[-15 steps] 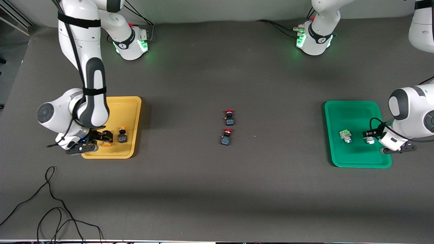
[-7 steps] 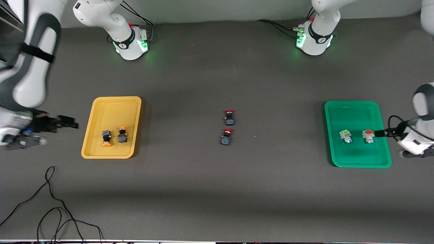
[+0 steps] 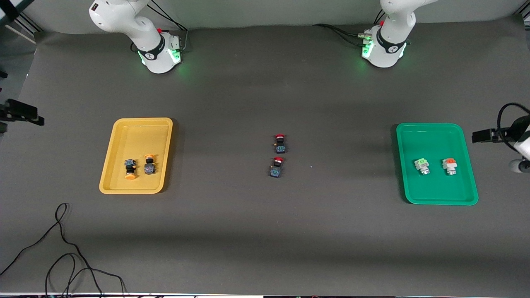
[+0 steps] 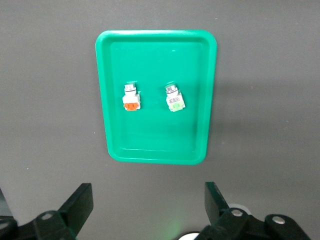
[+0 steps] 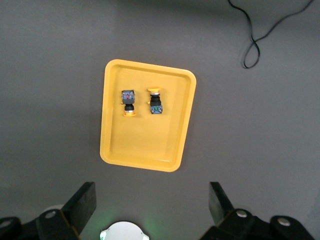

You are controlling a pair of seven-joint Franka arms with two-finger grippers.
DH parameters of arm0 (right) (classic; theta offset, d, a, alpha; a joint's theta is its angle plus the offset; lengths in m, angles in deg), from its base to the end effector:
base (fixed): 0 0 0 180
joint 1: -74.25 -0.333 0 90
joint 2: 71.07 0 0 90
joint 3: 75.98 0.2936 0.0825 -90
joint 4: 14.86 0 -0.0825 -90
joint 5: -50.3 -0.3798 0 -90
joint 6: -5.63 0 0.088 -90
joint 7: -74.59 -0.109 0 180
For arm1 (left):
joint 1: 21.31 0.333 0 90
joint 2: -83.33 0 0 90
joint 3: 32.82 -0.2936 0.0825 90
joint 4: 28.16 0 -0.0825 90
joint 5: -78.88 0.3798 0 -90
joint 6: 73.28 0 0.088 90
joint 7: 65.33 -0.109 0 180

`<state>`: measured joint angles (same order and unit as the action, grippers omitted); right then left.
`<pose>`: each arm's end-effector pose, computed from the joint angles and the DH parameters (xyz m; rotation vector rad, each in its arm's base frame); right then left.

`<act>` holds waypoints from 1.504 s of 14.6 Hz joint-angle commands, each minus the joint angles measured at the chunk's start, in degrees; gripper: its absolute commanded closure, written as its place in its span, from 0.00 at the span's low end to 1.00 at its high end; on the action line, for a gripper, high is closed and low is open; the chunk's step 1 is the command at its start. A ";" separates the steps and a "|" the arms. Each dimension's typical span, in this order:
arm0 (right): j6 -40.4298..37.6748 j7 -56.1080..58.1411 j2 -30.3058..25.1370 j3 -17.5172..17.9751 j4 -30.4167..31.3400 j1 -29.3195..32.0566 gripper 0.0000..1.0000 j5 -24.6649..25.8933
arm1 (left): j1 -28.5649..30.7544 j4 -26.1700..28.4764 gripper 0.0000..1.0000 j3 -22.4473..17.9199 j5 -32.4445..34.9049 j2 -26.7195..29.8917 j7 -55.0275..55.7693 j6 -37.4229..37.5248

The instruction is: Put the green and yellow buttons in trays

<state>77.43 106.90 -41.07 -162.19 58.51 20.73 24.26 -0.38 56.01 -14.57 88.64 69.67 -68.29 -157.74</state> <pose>0.5618 -0.0797 0.6191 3.1091 0.1707 -0.1954 0.5929 0.0658 0.5090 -3.0373 0.0108 0.3444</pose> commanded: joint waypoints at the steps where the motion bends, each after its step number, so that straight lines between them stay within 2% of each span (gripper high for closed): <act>1: -2.27 -6.71 0.68 0.52 -0.69 0.26 0.00 1.25 | -0.01 -1.29 0.01 0.65 -2.11 3.44 -0.65 3.67; 3: -3.07 -8.05 0.76 0.79 -0.68 -0.01 0.00 0.55 | -0.01 -1.11 0.01 1.17 -3.78 6.26 -0.47 5.00; 7: -3.16 -11.13 0.59 1.75 -0.95 -0.79 0.00 0.55 | -0.19 -1.20 0.01 4.33 -4.14 8.29 0.93 5.97; 8: -3.16 -11.31 0.59 1.75 -0.86 -1.41 0.00 0.55 | -2.01 -1.03 0.01 3.82 -4.14 8.82 2.50 6.14; 9: -3.16 -11.40 0.59 1.84 -0.86 -1.50 0.00 0.55 | -5.95 -0.94 0.01 1.81 -4.14 9.17 4.09 6.32; 12: -3.16 -11.31 0.68 1.84 -0.86 -1.50 0.00 0.72 | -20.01 -1.02 0.01 -11.61 -6.85 9.17 5.16 5.62; 13: -3.25 -11.31 0.59 2.45 -0.95 -0.81 0.00 0.90 | -21.62 -1.02 0.01 -13.74 -8.52 9.17 4.81 5.18; 14: -3.25 -11.22 0.50 4.28 -1.30 0.25 0.00 1.33 | -21.63 -1.02 0.01 -13.94 -9.49 9.17 4.37 4.83; 16: -3.33 -11.39 -0.37 10.59 -4.62 6.55 0.00 1.95 | -21.72 -0.33 0.01 -14.03 -9.68 9.17 4.19 2.82; 18: -4.21 -11.40 -3.17 21.55 -7.79 14.28 0.00 6.93 | -21.63 1.52 0.01 -14.20 -9.85 9.96 3.75 0.62; 19: -4.21 -12.18 -5.63 28.75 -8.15 18.84 0.00 10.88 | -21.63 2.13 0.01 -14.20 -10.03 10.49 3.75 0.35; 21: -4.04 -15.86 -10.64 45.70 -7.81 28.59 0.00 19.93 | -21.37 2.23 0.01 -14.29 -10.20 10.84 4.10 -0.53; 22: -3.95 -18.23 -12.23 53.88 -7.54 34.04 0.00 22.41 | -21.28 2.14 0.01 -14.29 -10.20 10.84 4.54 -1.06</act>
<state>74.36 94.33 -47.20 -124.89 51.00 45.22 40.48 -21.03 55.64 -27.84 79.17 77.95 -63.96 -157.01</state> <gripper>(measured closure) 0.000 0.013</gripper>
